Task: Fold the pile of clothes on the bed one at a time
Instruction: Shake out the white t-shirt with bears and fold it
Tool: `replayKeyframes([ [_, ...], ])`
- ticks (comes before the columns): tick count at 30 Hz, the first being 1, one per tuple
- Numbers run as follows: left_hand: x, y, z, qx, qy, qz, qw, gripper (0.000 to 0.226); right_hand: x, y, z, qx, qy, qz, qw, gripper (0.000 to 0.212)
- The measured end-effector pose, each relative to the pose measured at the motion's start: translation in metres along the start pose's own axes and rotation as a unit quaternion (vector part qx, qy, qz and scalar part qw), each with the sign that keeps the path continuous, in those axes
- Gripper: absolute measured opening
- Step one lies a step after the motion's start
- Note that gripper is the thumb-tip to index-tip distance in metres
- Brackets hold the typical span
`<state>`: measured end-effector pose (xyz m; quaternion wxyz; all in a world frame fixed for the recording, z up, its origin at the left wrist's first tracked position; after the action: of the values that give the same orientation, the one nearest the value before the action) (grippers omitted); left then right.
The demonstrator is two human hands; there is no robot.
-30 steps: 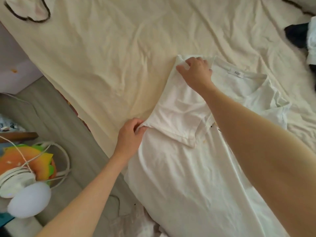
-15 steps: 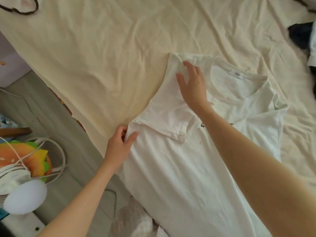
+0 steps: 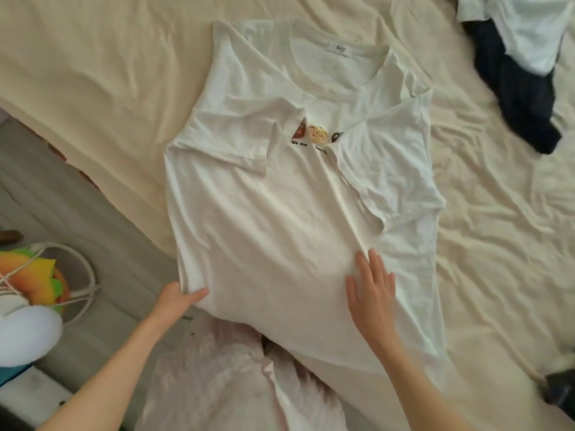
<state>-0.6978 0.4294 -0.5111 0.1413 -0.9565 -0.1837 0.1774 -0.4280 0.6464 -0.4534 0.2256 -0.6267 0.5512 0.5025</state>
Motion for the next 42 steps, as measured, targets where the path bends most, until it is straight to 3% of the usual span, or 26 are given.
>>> replayKeyframes([
  [4,0.010,0.032,-0.044,-0.012,-0.039,0.016,0.999,0.043,-0.009,-0.077,-0.056,0.045,-0.048,-0.006,0.998,0.041],
  [8,0.016,0.069,-0.085,-0.040,-0.068,-0.022,0.997,0.043,-0.015,-0.146,-0.094,0.198,-0.059,0.051,0.977,0.034],
  [10,0.016,0.085,-0.100,-0.047,-0.070,-0.099,0.992,0.039,-0.012,-0.169,-0.108,0.271,-0.044,0.122,0.954,0.037],
  [11,0.015,0.092,-0.107,-0.047,-0.069,-0.153,0.985,0.037,-0.011,-0.177,-0.114,0.313,-0.048,0.176,0.932,0.038],
  [14,0.014,0.103,-0.121,-0.030,-0.054,-0.323,0.944,0.029,-0.008,-0.187,-0.127,0.426,-0.040,0.389,0.816,0.033],
  [16,0.014,0.105,-0.126,-0.017,-0.061,-0.387,0.920,0.032,-0.006,-0.190,-0.132,0.443,0.006,0.445,0.779,0.022],
  [18,0.015,0.101,-0.131,-0.009,-0.090,-0.416,0.905,0.034,-0.006,-0.193,-0.137,0.461,0.015,0.497,0.735,0.024],
  [22,0.015,0.090,-0.144,-0.005,-0.158,-0.436,0.886,0.018,-0.020,-0.194,-0.150,0.499,-0.013,0.617,0.608,0.012],
  [25,0.011,0.080,-0.162,0.002,-0.186,-0.446,0.875,0.024,-0.036,-0.187,-0.159,0.502,-0.014,0.659,0.560,0.003],
  [27,0.008,0.071,-0.178,0.008,-0.195,-0.456,0.868,0.034,-0.050,-0.180,-0.166,0.499,-0.016,0.677,0.541,0.003],
  [31,-0.004,0.053,-0.205,-0.008,-0.206,-0.469,0.859,0.009,-0.080,-0.162,-0.180,0.502,-0.034,0.686,0.526,0.008],
  [35,-0.023,0.020,-0.216,0.013,-0.203,-0.483,0.852,0.015,-0.115,-0.147,-0.167,0.491,-0.058,0.697,0.520,0.005],
  [38,-0.039,-0.027,-0.216,0.050,-0.201,-0.503,0.839,0.004,-0.147,-0.130,-0.133,0.451,-0.071,0.730,0.510,0.011],
  [40,-0.048,-0.066,-0.213,0.072,-0.214,-0.523,0.822,0.012,-0.170,-0.114,-0.100,0.424,-0.069,0.745,0.511,0.011],
  [42,-0.054,-0.112,-0.207,0.090,-0.211,-0.527,0.818,0.006,-0.194,-0.095,-0.060,0.397,-0.063,0.763,0.507,0.009],
])
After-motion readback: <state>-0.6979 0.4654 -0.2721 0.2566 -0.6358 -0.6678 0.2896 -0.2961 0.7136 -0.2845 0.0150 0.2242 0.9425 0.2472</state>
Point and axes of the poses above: each hand's wrist, its own z-axis towards the middle knuckle, its own x-axis out of the palm, y = z × x, the point moved 3 cm from there along z, towards the middle knuckle, and after that the axes turned 1 degree about z, right-handed, at the moved point
